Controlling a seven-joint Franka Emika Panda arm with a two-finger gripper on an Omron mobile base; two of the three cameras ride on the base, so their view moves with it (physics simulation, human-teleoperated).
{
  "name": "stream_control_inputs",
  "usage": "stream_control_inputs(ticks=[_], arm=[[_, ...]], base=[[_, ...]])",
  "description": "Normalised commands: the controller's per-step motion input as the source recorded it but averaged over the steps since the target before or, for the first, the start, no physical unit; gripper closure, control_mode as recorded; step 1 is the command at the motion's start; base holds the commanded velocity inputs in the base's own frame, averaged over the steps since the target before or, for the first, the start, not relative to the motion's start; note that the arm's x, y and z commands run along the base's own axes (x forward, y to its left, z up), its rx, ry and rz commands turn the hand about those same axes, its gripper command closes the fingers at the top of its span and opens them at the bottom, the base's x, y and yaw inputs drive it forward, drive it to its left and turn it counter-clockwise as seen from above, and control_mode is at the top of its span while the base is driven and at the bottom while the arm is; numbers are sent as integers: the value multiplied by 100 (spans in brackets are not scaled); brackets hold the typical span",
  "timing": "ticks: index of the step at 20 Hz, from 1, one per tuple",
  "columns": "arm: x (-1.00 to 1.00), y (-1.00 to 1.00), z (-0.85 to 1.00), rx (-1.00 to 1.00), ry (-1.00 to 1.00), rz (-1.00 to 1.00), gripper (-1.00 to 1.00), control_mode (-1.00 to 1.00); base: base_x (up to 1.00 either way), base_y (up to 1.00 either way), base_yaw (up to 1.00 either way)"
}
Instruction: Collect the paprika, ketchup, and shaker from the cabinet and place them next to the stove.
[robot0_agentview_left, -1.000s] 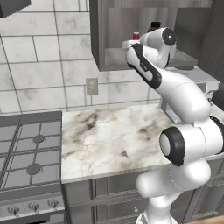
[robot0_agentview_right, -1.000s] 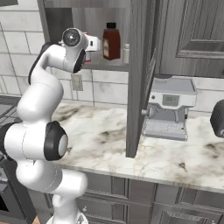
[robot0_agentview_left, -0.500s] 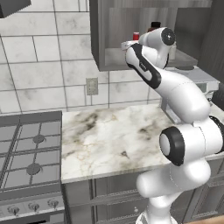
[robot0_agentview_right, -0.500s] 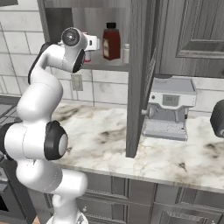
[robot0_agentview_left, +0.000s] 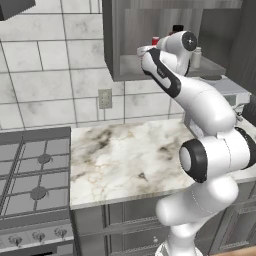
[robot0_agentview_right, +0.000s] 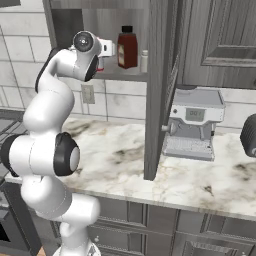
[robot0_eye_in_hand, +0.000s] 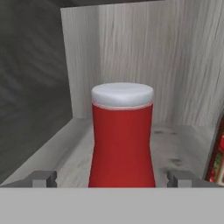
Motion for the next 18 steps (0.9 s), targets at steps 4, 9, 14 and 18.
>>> stream_control_inputs(ticks=[4, 9, 14, 18], arm=[[1, 0, 0, 0, 0, 1, 100, -100], [0, 0, 0, 0, 0, 0, 100, -100], [0, 0, 0, 0, 0, 0, 100, -100], [-3, 0, -1, 0, 0, 0, 100, -100]], base=[[0, 0, 0], [0, 0, 0], [0, 0, 0], [0, 0, 0]])
